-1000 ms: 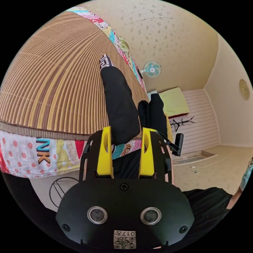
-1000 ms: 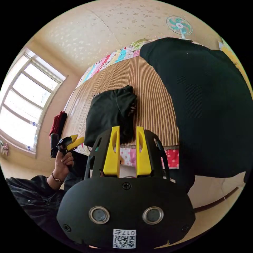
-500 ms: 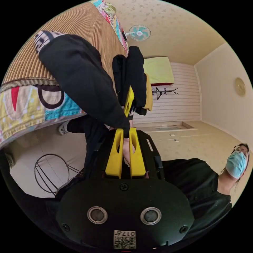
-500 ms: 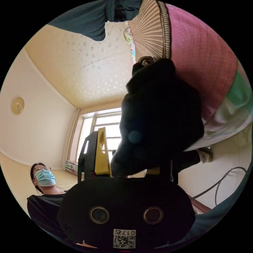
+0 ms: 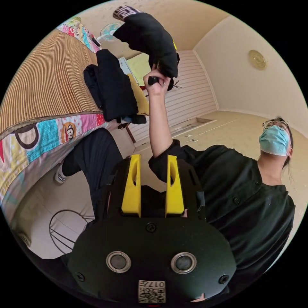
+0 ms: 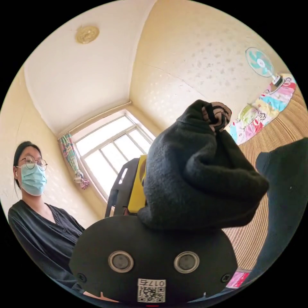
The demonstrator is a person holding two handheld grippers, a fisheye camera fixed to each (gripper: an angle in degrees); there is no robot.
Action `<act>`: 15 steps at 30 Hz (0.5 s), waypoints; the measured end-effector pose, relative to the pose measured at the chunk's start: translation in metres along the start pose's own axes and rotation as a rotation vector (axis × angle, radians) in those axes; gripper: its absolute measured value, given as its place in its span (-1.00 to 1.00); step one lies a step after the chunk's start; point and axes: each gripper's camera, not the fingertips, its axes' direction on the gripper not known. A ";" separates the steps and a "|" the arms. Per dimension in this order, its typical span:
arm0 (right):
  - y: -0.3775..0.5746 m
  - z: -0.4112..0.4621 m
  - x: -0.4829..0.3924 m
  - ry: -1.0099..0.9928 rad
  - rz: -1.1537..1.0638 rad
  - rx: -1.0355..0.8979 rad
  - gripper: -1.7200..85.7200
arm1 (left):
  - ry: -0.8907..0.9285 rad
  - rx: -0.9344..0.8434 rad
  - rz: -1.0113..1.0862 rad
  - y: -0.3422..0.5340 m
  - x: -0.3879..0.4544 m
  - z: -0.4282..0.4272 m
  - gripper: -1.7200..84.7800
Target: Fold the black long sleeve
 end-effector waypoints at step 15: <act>0.186 -0.160 0.039 0.653 0.443 0.299 -0.84 | -0.015 0.017 -0.121 -0.024 -0.022 0.025 -0.68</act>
